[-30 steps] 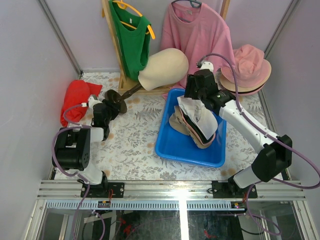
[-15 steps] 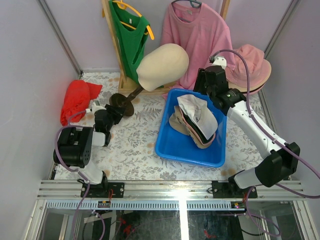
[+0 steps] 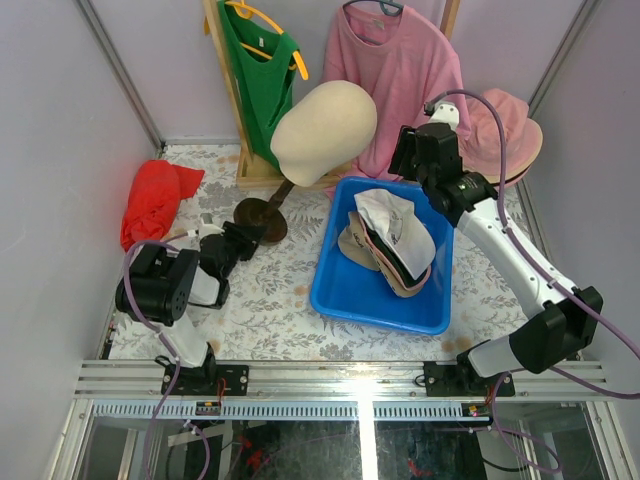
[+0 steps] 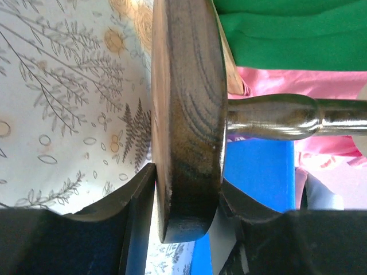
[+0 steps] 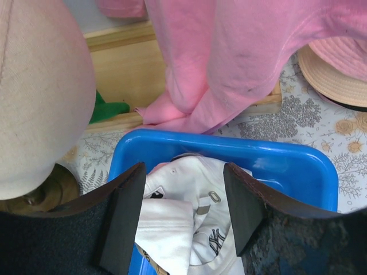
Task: Stack the hats
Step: Adjust the hat stand at the center of the board.
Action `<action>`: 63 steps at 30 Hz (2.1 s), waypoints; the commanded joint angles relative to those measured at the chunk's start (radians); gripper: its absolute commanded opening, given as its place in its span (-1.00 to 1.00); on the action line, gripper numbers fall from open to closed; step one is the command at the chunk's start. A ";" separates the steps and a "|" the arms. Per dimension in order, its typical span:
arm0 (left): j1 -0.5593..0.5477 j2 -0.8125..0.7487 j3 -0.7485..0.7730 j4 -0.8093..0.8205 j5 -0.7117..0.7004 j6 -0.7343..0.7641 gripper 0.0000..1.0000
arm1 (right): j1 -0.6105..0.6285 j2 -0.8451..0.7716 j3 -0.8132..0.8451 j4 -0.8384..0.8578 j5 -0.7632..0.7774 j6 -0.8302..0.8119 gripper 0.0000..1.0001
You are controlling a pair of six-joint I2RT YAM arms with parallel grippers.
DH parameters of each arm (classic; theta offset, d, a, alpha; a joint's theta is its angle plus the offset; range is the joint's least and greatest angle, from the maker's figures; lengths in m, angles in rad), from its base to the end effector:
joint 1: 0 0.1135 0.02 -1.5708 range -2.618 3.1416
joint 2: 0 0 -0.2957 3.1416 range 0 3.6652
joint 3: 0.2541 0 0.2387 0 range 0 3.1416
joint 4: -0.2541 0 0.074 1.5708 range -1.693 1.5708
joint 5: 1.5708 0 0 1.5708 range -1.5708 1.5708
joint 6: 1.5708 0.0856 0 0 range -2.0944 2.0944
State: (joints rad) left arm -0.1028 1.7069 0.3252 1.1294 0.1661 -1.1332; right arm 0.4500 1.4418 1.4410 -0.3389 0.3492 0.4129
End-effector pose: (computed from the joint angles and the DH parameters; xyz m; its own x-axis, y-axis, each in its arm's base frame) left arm 0.3128 -0.0465 0.1513 -0.3412 -0.8628 -0.3730 -0.1145 0.4320 -0.8946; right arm 0.3357 0.1296 0.4151 -0.3223 0.2631 -0.9094 0.0121 0.9617 0.2739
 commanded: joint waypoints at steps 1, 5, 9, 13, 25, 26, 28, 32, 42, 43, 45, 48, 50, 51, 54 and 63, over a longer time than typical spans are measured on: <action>-0.038 0.025 -0.039 0.163 0.020 -0.072 -1.00 | -0.006 0.017 0.060 0.064 0.003 -0.017 0.28; -0.072 0.058 -0.063 0.209 0.001 -0.098 -1.00 | -0.005 0.023 0.061 0.076 -0.006 -0.022 0.28; -0.120 0.109 -0.082 0.266 -0.028 -0.130 -1.00 | -0.005 0.031 0.067 0.083 -0.003 -0.029 0.28; -0.163 0.169 -0.094 0.328 -0.051 -0.160 -1.00 | -0.006 0.038 0.077 0.090 0.004 -0.040 0.28; -0.207 0.286 -0.142 0.440 -0.077 -0.180 -1.00 | -0.006 0.054 0.082 0.119 -0.014 -0.042 0.27; -0.207 0.294 -0.145 0.442 -0.078 -0.180 -1.00 | -0.006 0.055 0.081 0.121 -0.018 -0.043 0.27; -0.207 0.312 -0.149 0.447 -0.078 -0.180 -1.00 | -0.005 0.056 0.079 0.127 -0.026 -0.040 0.27; -0.207 0.340 -0.151 0.450 -0.080 -0.180 -1.00 | -0.006 0.057 0.077 0.140 -0.048 -0.034 0.27; -0.207 0.387 -0.159 0.466 -0.066 -0.193 -1.00 | -0.005 0.093 0.090 0.178 -0.121 -0.046 0.26; -0.207 0.388 -0.153 0.466 -0.056 -0.189 -1.00 | -0.004 0.107 0.100 0.179 -0.131 -0.047 0.26; -0.206 0.394 -0.135 0.466 -0.014 -0.173 -1.00 | -0.005 0.132 0.108 0.199 -0.147 -0.038 0.26; -0.205 0.401 -0.112 0.464 0.041 -0.145 -1.00 | -0.004 0.183 0.133 0.233 -0.179 -0.019 0.26; -0.206 0.414 -0.100 0.464 0.083 -0.126 -1.00 | -0.004 0.227 0.167 0.257 -0.202 0.000 0.26; -0.203 0.416 -0.096 0.463 0.103 -0.117 -1.00 | -0.004 0.252 0.183 0.270 -0.210 0.008 0.26; -0.196 0.422 -0.093 0.455 0.159 -0.082 -1.00 | -0.006 0.320 0.233 0.303 -0.230 0.031 0.26; -0.163 0.428 -0.056 0.386 0.317 -0.005 -1.00 | -0.039 0.433 0.277 0.426 -0.312 0.127 0.26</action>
State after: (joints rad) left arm -0.2642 2.0785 0.2810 1.5711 0.3271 -1.2663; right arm 0.4381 1.8671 1.6691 -0.0418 0.0937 0.4725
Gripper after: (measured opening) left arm 0.324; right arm 0.633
